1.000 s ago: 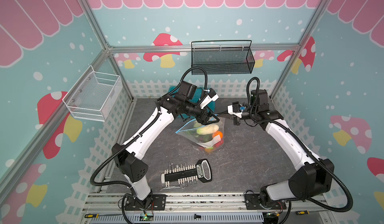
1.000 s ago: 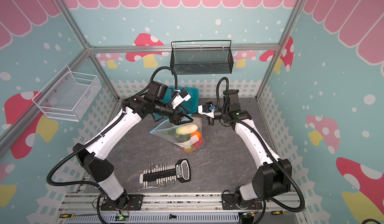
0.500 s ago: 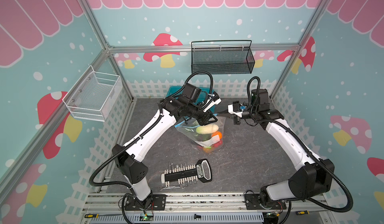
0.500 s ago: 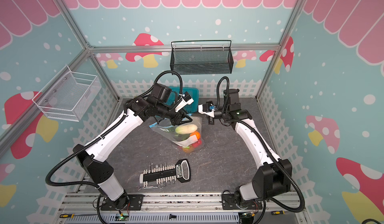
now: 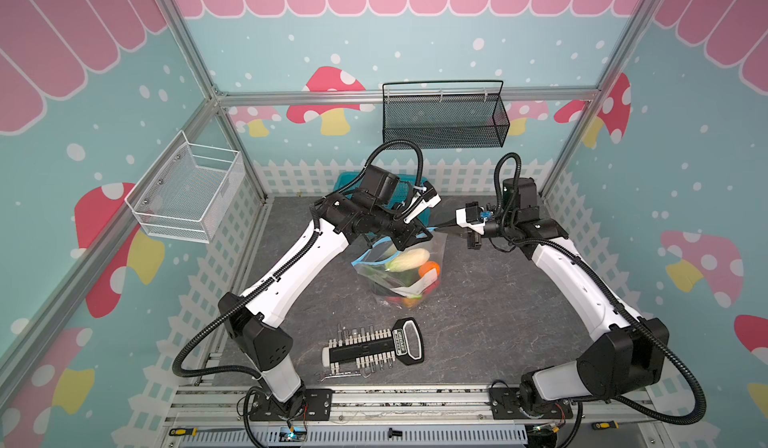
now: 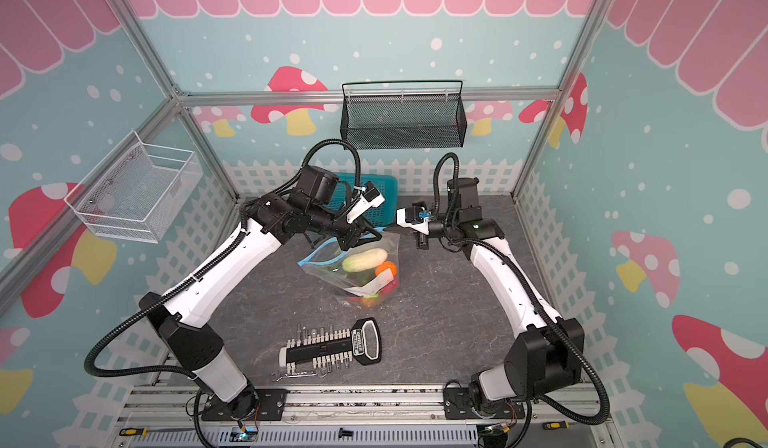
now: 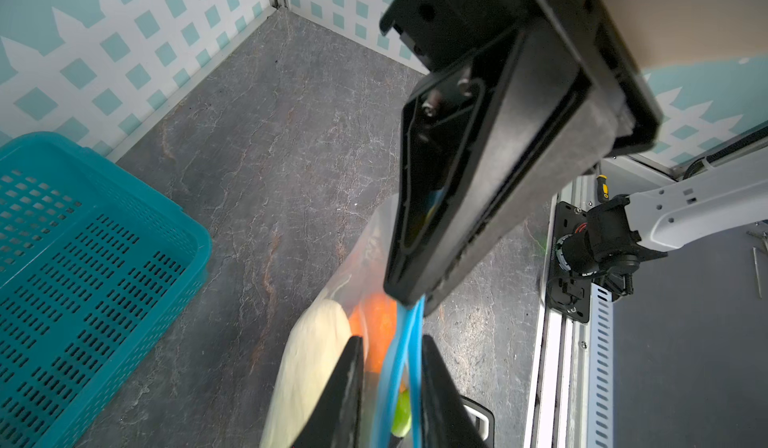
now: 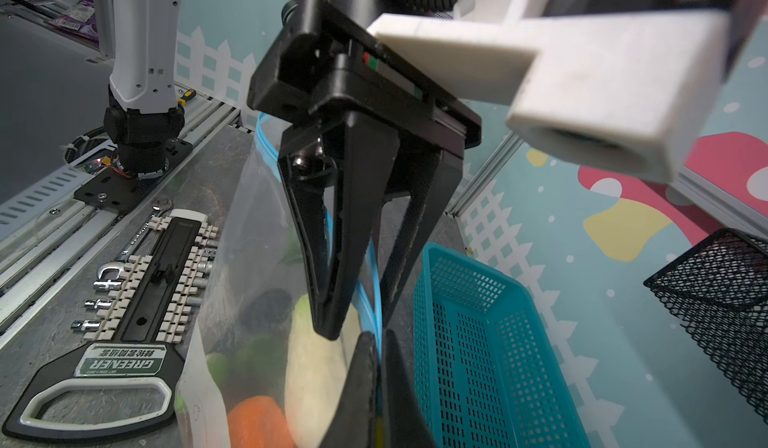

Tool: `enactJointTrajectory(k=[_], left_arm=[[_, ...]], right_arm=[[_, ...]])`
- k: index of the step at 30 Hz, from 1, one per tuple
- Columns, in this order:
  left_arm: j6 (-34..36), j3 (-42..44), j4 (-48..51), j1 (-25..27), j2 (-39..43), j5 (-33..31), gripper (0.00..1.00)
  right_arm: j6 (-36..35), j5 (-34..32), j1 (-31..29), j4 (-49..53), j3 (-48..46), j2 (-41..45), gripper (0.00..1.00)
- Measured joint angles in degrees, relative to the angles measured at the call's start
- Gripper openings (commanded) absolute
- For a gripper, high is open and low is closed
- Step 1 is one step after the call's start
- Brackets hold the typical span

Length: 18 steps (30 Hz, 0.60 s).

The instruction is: Place the food in the zip-top bag and seal the zipper

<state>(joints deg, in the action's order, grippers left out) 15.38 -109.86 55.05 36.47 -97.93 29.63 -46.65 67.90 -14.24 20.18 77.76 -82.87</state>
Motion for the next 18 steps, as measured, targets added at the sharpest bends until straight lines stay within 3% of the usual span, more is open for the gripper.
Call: enactJointTrajectory(k=[13, 18], left_arm=[[-0.15, 0.39, -0.02, 0.0, -0.02, 0.37, 0.0], [0.02, 0.39, -0.02, 0.0, -0.11, 0.39, 0.0]], right_arm=[[0.76, -2.32, 0.02, 0.02, 0.0, 0.02, 0.18], [0.74, -2.78, 1.68, 1.22, 0.0, 0.66, 0.21]])
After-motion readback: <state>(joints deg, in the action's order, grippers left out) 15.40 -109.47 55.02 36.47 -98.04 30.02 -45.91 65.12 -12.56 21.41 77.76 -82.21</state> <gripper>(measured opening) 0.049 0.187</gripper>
